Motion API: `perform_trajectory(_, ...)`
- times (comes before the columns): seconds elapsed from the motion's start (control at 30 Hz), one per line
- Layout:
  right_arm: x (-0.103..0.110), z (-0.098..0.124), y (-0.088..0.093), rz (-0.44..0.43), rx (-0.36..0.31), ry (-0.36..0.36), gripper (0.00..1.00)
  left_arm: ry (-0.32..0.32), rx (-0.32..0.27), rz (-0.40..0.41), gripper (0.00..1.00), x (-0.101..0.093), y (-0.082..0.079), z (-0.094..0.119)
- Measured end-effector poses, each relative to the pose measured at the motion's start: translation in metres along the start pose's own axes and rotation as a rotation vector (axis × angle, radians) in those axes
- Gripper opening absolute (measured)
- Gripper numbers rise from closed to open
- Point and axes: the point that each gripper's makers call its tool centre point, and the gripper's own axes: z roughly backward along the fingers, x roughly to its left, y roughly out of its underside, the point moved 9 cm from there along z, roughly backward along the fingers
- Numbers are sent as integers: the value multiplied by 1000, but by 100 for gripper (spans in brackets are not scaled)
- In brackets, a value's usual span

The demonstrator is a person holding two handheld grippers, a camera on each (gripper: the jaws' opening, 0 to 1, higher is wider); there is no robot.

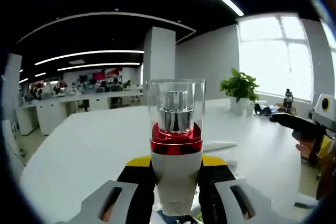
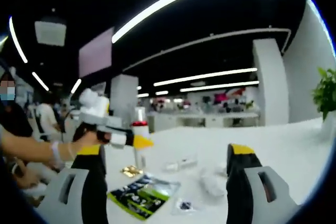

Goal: Arrange the skincare products in the storage area until every visible bottle or jar stands upright without overlapping.

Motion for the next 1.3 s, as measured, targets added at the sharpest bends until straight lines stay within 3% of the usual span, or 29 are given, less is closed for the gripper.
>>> perform_trajectory(0.13, -7, 5, 6, 9, 36, 42, 89, 66, -25, 13, 30, -24, 8, -6)
perform_trajectory(0.33, -11, 18, 13, -34, 45, 44, 87, 139, -16, -15, 30, -62, 24, -14)
perform_trajectory(0.47, -14, 32, 7, -44, 7, 74, 86, 188, -25, -47, 30, -89, 30, -17)
perform_trajectory(0.7, -13, 37, 6, -109, -33, 57, 86, 231, -13, -108, 30, -121, 47, -22)
perform_trajectory(0.8, -13, 32, 12, -106, -3, 42, 85, 236, -9, -112, 30, -126, 52, -23)
perform_trajectory(0.87, -8, 29, 19, -159, 46, -12, 83, 240, 5, -109, 30, -129, 57, -24)
perform_trajectory(1.0, -5, 22, 23, -232, 50, -51, 71, 244, 3, -120, 30, -133, 61, -25)
perform_trajectory(1.17, -2, 17, 20, -179, 72, -50, 53, 264, -14, -110, 31, -134, 63, -22)
perform_trajectory(1.3, 4, 12, 17, -141, 104, -72, 52, 281, -69, -111, 32, -132, 67, -22)
